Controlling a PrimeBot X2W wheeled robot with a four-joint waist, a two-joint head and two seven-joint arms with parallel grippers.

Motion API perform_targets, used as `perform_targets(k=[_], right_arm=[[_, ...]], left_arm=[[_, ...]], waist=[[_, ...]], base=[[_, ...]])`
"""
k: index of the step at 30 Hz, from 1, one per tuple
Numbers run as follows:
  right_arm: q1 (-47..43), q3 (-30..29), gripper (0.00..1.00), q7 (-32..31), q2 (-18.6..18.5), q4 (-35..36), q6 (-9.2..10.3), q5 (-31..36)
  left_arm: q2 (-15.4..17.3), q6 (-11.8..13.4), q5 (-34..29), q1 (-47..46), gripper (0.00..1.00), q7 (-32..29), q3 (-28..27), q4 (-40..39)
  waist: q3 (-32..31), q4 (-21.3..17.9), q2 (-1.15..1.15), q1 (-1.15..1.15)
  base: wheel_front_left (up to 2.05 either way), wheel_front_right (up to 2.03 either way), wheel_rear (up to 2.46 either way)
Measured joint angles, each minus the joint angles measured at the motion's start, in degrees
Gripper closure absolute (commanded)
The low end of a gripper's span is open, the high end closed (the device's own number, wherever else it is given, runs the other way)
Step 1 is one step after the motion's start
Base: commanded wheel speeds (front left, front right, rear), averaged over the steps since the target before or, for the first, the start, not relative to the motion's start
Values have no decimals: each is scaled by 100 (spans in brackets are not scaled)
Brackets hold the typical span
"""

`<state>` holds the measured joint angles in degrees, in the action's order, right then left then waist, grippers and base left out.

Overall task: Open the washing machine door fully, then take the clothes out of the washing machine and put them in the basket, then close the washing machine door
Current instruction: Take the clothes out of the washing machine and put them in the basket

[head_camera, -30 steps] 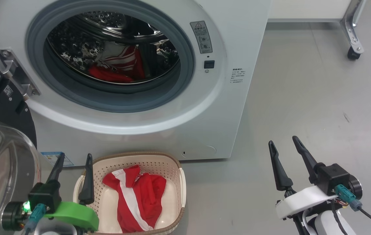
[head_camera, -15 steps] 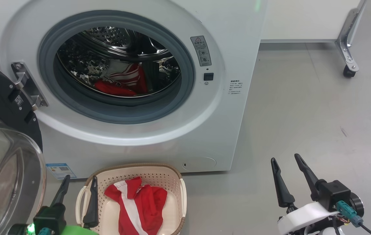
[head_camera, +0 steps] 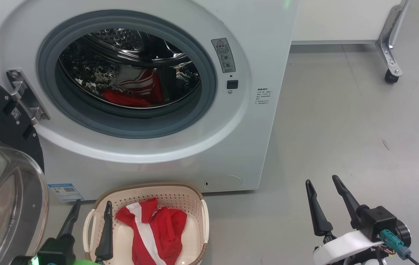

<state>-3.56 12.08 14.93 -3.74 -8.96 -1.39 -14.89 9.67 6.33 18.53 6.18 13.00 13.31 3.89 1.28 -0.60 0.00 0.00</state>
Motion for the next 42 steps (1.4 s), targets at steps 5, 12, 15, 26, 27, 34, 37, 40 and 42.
perform_targets(k=[5,12,15,26,27,34,37,40,42], right_arm=[[-7,1,0,0,9,46,-5,1],[-10,14,0,0,15,121,-30,43],[-10,12,0,0,18,199,-30,51],[96,54,0,0,34,435,-30,93],[132,60,0,0,34,455,-30,93],[381,135,0,0,51,558,-30,130],[499,181,0,0,52,592,-32,130],[679,245,0,0,54,633,-55,130],[795,301,0,0,57,662,-56,130]], left_arm=[[-1,0,-22,30,0,-42,-14,-100],[-11,1,-46,110,0,-152,-41,-241],[-12,1,-46,113,0,-193,-54,-276],[16,-9,-48,-207,0,-525,59,-318],[29,-16,-48,-298,0,-571,82,-286],[91,-219,-52,-1051,0,-1006,199,43],[134,-319,-55,-1454,0,-1217,209,172],[178,-399,-43,-1862,0,-1408,183,330],[203,-466,40,-2121,0,-1562,126,428]], waist=[[37,-5,0,0],[122,-15,0,0],[213,-23,0,0],[770,-67,0,0],[836,-74,0,0],[1344,-148,0,0],[1576,-193,0,0],[1813,-249,0,0],[1969,-293,0,1]], base=[[0,0,0],[0,0,0],[0,0,0],[0,0,0],[0,0,0],[0,0,0],[0,0,0],[0,0,0],[0,0,0]])
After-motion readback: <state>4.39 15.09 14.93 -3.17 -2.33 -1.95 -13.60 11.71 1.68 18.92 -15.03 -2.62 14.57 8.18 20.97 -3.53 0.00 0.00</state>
